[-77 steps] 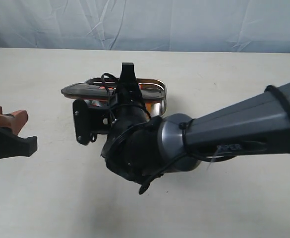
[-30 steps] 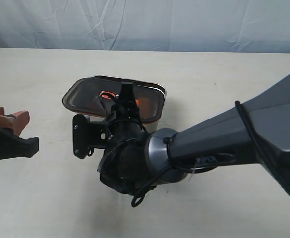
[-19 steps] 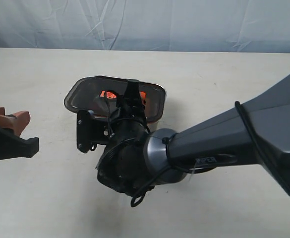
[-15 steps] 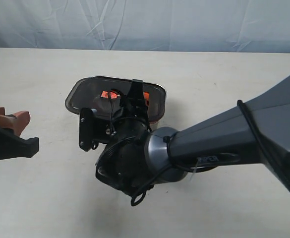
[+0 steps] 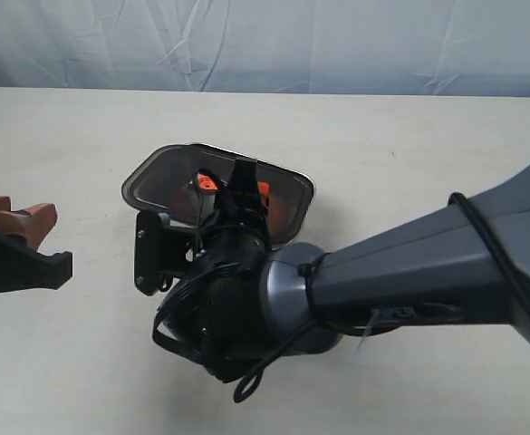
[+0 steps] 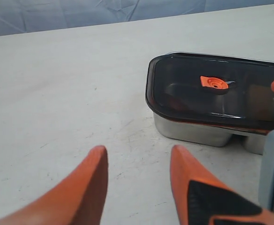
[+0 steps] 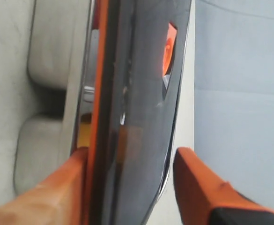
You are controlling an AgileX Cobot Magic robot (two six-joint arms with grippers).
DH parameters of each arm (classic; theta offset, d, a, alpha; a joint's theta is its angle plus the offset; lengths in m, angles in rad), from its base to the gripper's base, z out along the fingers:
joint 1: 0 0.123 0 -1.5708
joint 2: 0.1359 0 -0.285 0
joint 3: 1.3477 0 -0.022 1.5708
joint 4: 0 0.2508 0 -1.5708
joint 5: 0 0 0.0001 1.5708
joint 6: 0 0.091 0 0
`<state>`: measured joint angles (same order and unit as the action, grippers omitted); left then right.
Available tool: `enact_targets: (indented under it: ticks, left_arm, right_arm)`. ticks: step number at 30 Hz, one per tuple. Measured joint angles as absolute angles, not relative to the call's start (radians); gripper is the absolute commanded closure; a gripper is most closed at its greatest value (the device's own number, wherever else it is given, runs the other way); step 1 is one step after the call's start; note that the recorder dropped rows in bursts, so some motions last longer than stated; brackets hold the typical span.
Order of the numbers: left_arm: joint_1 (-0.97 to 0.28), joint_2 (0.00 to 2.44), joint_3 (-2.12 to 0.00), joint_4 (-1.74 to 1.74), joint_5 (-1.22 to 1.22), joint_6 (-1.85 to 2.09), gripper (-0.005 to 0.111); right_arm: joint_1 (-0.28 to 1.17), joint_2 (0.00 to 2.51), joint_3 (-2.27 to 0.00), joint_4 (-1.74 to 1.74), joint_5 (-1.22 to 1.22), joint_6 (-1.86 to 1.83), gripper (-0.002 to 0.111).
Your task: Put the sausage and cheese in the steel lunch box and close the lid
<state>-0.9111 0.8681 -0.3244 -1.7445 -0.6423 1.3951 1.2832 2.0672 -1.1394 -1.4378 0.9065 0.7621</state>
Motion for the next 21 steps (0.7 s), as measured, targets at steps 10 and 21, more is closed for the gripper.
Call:
enact_targets:
  ticks: [10,21]
  left_arm:
    - [-0.911,0.868,-0.324,-1.744,-0.638,1.395,0.066]
    - [-0.911,0.868,-0.324,-1.744,-0.638,1.391,0.066]
  right_arm:
    - [1.285,2.067,-1.139,-1.43,0.936,0.759,0.056]
    - [1.287,2.067,-1.139,-1.424,0.982,0.758,0.056]
